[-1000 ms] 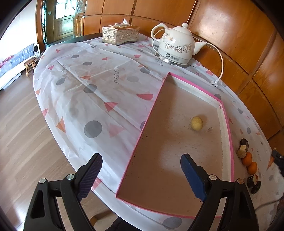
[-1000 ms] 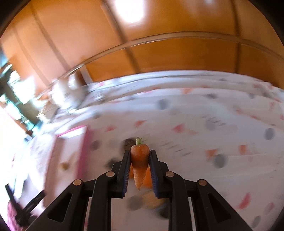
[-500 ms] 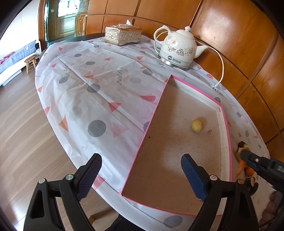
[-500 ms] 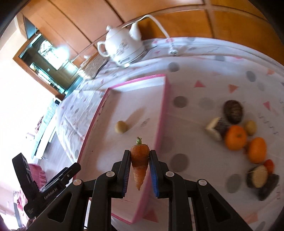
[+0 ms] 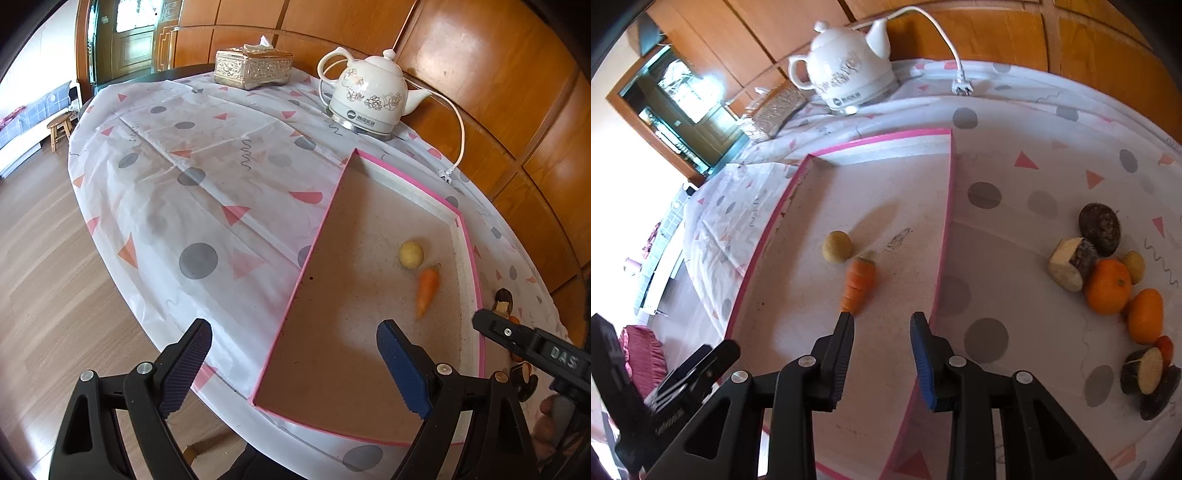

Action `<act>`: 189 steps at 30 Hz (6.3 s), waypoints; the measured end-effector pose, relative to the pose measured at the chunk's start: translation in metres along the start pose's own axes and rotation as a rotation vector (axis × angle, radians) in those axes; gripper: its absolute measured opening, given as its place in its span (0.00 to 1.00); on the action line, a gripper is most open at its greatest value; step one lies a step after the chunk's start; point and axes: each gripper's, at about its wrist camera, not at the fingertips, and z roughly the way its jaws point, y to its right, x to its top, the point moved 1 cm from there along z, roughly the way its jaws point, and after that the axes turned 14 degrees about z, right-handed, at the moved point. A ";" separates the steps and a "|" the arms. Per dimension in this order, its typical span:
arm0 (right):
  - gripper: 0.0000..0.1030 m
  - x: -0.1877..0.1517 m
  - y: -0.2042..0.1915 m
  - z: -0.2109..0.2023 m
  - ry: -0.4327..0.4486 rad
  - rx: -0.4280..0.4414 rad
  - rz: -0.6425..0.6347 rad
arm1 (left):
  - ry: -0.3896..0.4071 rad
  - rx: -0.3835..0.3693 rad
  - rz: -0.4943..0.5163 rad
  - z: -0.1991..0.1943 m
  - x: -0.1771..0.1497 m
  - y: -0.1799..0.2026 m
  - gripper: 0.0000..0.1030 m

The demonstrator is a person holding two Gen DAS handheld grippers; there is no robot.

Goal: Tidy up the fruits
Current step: 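Carry the carrot into the pink tray and release it beside the potato, then reach the left gripper to the cut pale tuber slice and grasp it, then lift the tuber slice into the pink tray and open the left gripper, then grasp the dark round root with the right gripper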

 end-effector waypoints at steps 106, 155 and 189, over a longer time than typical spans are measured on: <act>0.35 -0.013 0.392 -0.236 0.371 -0.526 0.794 | -0.251 -0.507 0.253 0.111 0.077 0.242 0.34; 0.35 -0.020 0.399 -0.243 0.376 -0.565 0.862 | -0.013 -0.341 0.416 0.011 0.065 0.173 0.33; 0.46 0.005 0.293 -0.163 0.098 -0.178 0.354 | -0.029 -0.081 0.174 0.017 0.029 0.056 0.69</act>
